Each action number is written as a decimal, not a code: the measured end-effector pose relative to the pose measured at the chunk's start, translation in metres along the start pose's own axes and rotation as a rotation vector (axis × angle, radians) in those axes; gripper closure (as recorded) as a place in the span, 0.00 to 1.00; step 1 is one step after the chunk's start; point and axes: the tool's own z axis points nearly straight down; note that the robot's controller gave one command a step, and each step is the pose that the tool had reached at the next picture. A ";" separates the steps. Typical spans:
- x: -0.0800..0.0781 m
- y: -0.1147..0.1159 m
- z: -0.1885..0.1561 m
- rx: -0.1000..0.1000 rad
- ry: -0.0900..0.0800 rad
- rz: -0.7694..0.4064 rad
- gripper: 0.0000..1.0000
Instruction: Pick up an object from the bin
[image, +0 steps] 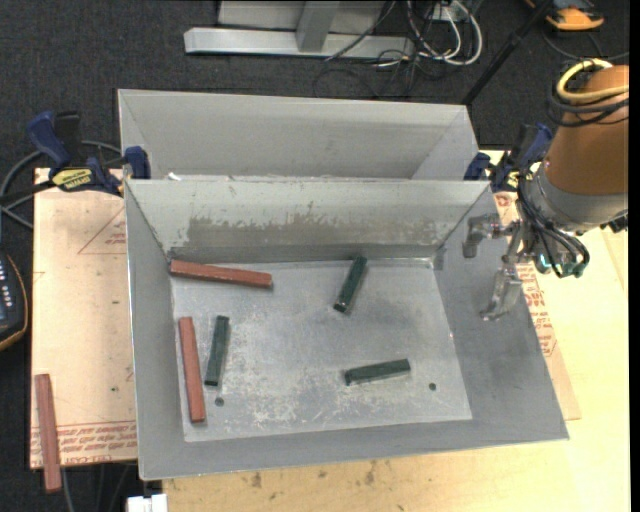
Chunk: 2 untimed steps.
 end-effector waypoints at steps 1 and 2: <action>0.060 0.086 0.158 -0.002 0.002 -0.087 0.00; 0.075 0.141 0.122 -0.002 -0.007 -0.062 0.00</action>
Offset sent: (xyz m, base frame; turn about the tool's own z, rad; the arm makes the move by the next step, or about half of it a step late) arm -0.0584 0.0831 -0.1523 -0.0828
